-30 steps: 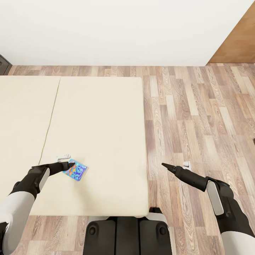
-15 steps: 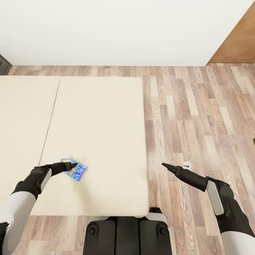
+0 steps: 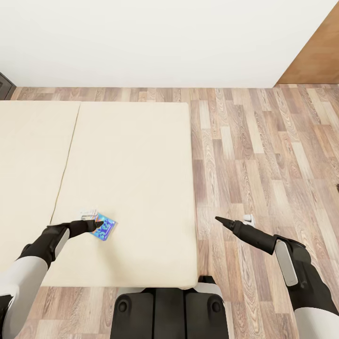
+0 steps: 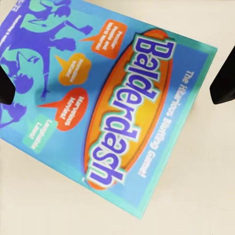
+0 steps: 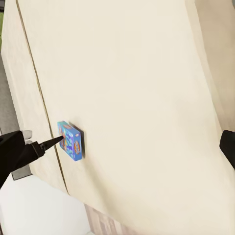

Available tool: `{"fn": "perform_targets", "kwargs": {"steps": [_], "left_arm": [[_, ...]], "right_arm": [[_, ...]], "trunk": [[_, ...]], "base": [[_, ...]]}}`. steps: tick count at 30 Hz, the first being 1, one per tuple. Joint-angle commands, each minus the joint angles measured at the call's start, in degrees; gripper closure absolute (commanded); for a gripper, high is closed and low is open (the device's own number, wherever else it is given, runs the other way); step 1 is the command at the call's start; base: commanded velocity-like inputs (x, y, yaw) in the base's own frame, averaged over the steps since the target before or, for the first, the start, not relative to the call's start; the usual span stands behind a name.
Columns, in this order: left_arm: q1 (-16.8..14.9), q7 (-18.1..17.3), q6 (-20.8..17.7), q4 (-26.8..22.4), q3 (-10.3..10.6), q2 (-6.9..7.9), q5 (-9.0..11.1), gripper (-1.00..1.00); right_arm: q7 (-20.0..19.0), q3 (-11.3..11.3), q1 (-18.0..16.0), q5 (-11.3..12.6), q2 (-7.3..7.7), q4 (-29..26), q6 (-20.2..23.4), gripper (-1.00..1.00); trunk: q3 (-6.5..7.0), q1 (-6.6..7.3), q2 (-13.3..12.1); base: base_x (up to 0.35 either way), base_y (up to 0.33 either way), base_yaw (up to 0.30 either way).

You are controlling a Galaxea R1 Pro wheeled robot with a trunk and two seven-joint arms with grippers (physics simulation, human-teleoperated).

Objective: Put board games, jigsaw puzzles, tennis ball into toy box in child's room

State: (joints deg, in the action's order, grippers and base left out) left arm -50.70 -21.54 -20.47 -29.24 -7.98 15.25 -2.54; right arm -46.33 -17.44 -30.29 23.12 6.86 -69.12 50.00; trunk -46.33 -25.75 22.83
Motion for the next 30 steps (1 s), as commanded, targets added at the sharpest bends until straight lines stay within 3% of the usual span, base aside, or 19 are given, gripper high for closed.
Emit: {"fn": "perform_targets", "kwargs": {"steps": [1,30], "left_arm": [[0.0,-0.4,-0.2,0.0,-0.4,-0.04,-0.3,-1.0],[0.0,-0.4,0.4,0.2,-0.2,-0.13,-0.1,-1.0]], "right_arm": [[-0.2,-0.1,0.0,0.0,0.0,-0.1,0.3,-1.0],[-0.2,-0.1,0.0,0.0,0.0,-0.1,0.3,-1.0]], "trunk": [[-0.06,-0.03,0.1],[-0.83,-0.03,0.1]], "base": [[0.0,0.0,0.0],[0.0,0.0,0.0]]}}
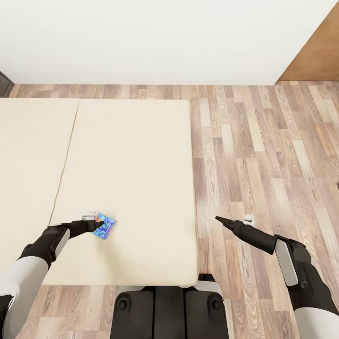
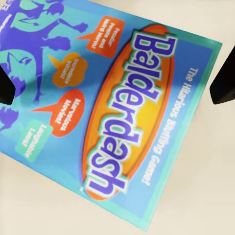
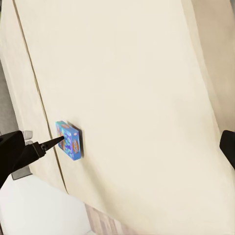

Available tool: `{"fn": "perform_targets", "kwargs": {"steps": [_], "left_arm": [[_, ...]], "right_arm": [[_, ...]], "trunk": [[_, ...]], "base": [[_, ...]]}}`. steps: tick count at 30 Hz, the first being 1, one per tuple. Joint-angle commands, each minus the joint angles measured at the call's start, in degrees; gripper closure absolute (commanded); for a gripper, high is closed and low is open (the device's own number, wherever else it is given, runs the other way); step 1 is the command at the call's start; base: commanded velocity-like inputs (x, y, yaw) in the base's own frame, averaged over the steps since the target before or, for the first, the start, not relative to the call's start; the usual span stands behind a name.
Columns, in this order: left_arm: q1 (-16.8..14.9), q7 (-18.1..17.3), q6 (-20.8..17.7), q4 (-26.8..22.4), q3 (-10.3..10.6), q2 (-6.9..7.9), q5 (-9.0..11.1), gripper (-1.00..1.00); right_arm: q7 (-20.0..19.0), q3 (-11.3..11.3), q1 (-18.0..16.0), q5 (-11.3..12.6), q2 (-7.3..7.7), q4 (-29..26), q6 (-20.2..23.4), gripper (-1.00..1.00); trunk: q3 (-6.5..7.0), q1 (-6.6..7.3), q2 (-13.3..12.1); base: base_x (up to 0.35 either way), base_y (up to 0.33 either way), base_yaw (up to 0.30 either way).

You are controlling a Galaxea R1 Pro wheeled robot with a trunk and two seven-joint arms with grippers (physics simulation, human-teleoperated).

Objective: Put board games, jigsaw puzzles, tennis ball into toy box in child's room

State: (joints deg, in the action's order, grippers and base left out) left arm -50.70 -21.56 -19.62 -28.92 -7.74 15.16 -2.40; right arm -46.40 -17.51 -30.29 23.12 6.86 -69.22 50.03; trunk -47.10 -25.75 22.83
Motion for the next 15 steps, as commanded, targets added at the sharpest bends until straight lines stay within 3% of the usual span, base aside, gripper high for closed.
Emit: {"fn": "perform_targets", "kwargs": {"steps": [1,9,15], "left_arm": [[0.0,-0.4,-0.4,-0.1,-0.4,-0.05,-0.2,-1.0],[0.0,-0.4,-0.4,-0.1,-0.3,-0.05,-0.2,-1.0],[0.0,-0.4,-0.4,-0.1,-0.3,-0.12,-0.2,-1.0]], "right_arm": [[-0.2,-0.1,0.0,0.0,0.0,0.0,0.3,-1.0],[-0.1,-0.1,0.0,0.0,0.0,0.2,0.2,-1.0],[-0.1,-0.1,0.0,0.0,0.0,-0.1,0.2,-1.0]], "trunk": [[-0.06,-0.03,0.1],[-0.06,-0.03,0.1],[-0.06,-0.03,0.1]], "base": [[0.0,0.0,0.0],[0.0,-0.009,0.0],[0.0,-0.159,0.0]]}}
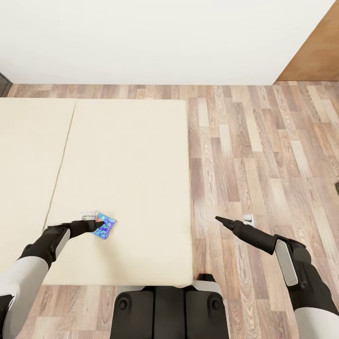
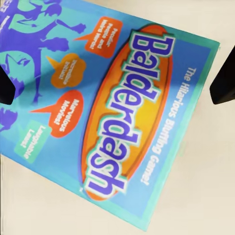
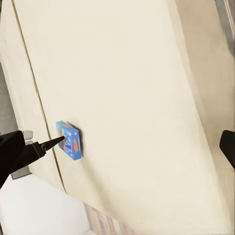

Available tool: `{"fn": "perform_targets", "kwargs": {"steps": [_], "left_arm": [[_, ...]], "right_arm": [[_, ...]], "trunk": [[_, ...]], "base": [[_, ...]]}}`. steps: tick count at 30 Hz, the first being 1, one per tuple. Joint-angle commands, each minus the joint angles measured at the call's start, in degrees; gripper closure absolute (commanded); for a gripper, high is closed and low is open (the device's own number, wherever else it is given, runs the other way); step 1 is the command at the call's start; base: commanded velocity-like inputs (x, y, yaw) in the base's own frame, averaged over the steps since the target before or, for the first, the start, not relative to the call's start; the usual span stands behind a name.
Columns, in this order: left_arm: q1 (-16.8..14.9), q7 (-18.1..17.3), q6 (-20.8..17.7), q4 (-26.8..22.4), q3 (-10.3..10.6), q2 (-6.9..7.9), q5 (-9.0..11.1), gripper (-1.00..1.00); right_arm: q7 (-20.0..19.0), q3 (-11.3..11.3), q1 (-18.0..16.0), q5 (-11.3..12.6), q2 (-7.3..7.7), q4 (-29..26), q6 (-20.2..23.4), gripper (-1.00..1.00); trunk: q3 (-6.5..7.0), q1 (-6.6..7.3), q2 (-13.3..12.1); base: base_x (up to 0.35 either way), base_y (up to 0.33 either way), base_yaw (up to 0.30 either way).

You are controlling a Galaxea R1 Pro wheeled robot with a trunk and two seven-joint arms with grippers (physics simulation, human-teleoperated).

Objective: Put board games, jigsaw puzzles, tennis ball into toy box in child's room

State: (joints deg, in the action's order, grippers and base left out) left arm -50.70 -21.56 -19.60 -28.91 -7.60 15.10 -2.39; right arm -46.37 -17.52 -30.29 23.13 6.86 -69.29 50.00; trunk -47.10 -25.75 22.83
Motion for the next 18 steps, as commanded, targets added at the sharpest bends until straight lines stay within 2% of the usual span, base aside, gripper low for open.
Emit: {"fn": "perform_targets", "kwargs": {"steps": [1,18], "left_arm": [[0.0,-0.4,-0.4,-0.1,-0.4,-0.05,-0.2,-1.0],[0.0,-0.4,-0.4,-0.1,-0.4,-0.08,-0.2,-1.0]], "right_arm": [[-0.2,-0.1,0.0,0.0,0.0,0.0,0.3,-1.0],[-0.2,-0.1,0.0,0.0,0.0,0.1,0.3,-1.0]], "trunk": [[-0.06,-0.03,0.1],[-0.06,-0.03,0.1]], "base": [[0.0,-0.06,0.0],[0.0,-0.032,0.0]]}}
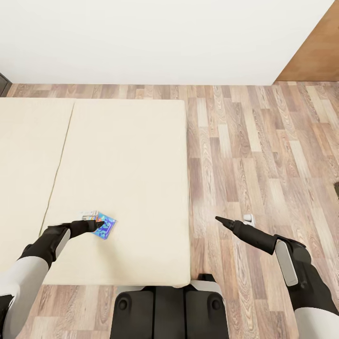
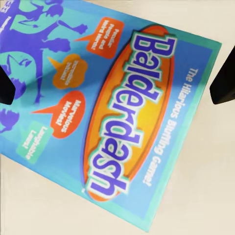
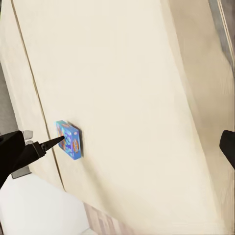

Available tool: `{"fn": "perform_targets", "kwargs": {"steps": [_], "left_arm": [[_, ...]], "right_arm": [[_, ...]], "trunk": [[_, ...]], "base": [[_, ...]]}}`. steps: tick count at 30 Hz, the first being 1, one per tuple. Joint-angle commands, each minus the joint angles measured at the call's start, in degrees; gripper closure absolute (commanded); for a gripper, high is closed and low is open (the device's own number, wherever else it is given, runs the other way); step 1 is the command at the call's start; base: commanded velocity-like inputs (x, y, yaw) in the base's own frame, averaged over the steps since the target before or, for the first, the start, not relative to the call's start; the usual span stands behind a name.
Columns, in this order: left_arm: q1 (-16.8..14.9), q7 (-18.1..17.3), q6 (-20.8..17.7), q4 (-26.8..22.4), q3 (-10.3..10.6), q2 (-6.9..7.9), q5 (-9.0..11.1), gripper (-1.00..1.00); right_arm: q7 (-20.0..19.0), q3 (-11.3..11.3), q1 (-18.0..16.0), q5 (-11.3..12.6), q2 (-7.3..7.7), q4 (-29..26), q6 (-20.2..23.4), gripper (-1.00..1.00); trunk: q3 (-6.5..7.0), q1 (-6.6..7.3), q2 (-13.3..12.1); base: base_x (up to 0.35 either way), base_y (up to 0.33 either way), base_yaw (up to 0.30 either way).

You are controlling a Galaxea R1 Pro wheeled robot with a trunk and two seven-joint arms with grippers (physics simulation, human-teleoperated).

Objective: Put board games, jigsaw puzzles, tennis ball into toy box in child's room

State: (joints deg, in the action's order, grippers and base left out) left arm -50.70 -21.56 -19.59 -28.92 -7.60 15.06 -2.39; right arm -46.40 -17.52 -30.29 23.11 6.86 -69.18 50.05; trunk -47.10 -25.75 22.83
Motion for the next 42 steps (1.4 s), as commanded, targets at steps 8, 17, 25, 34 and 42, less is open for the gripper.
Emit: {"fn": "perform_targets", "kwargs": {"steps": [8,17,25,34,42], "left_arm": [[0.0,-0.4,-0.5,-0.1,-0.4,-0.27,-0.2,-1.0],[0.0,-0.4,-0.5,-0.1,-0.4,-0.29,-0.2,-1.0],[0.0,-0.4,-0.5,-0.1,-0.4,-0.37,-0.2,-1.0],[0.0,-0.4,-0.6,-0.1,-0.4,-0.38,-0.2,-1.0],[0.0,-0.4,-0.6,-0.1,-0.5,-0.38,-0.2,-1.0]], "right_arm": [[-0.2,-0.1,0.0,0.0,0.0,0.0,0.3,-1.0],[-0.2,-0.1,0.0,0.0,0.01,0.1,0.3,-1.0],[-0.2,-0.1,0.0,0.0,0.06,0.1,0.3,-1.0],[-0.2,-0.1,0.0,0.0,0.06,0.1,0.3,-1.0],[-0.2,-0.1,0.0,0.0,0.08,0.2,0.3,-1.0]], "trunk": [[-0.06,-0.03,0.1],[-0.06,-0.03,0.1],[-0.06,-0.03,0.1],[-0.06,-0.03,0.1],[-0.06,-0.03,0.1]], "base": [[0.0,-0.251,0.0],[0.0,-0.295,0.0],[0.0,-0.285,0.0],[0.0,-0.188,0.0],[0.0,-0.147,0.0]]}}
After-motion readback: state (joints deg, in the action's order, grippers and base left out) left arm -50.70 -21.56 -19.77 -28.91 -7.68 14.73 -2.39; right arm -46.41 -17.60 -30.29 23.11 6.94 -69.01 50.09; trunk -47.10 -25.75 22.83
